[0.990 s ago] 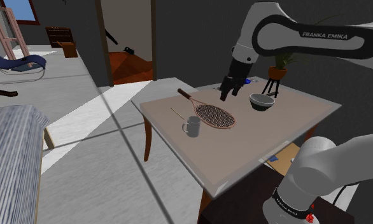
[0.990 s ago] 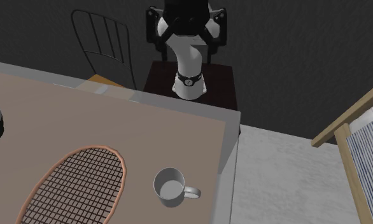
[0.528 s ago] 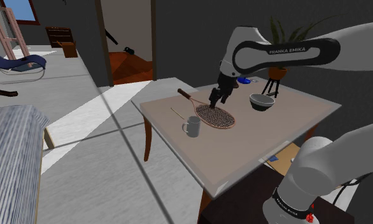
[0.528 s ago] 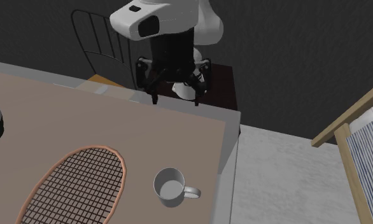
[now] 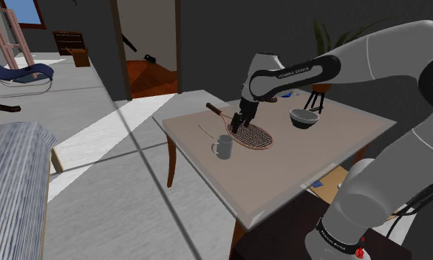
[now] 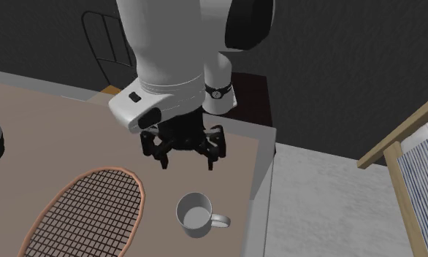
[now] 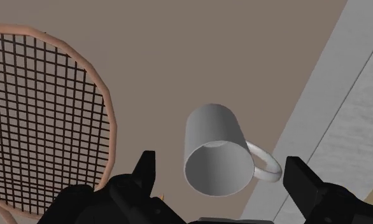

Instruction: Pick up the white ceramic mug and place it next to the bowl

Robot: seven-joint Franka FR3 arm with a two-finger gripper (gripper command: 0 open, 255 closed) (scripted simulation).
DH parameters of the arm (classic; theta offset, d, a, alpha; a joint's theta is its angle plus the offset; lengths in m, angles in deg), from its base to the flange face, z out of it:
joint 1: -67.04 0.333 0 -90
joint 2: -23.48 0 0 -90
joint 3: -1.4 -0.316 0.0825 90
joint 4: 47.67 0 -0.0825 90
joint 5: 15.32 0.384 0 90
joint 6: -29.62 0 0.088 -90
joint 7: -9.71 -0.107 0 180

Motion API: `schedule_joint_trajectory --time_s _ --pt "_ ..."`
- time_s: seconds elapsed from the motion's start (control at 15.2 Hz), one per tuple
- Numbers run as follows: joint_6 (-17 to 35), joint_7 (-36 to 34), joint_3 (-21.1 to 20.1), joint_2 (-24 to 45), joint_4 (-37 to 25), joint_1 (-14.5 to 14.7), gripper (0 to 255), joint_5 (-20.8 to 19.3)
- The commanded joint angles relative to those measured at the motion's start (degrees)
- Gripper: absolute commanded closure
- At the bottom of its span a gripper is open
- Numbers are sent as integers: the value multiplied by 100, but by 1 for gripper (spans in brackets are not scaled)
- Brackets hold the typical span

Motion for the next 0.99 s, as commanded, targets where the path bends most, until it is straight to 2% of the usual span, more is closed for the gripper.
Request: schedule_joint_trajectory --time_s 0.0,0.33,0.92 --pt "318 168 78 442 -143 5 0 57" --pt "971 586 205 1528 -581 13 0 302" --pt "1537 694 189 2022 -503 24 0 444"
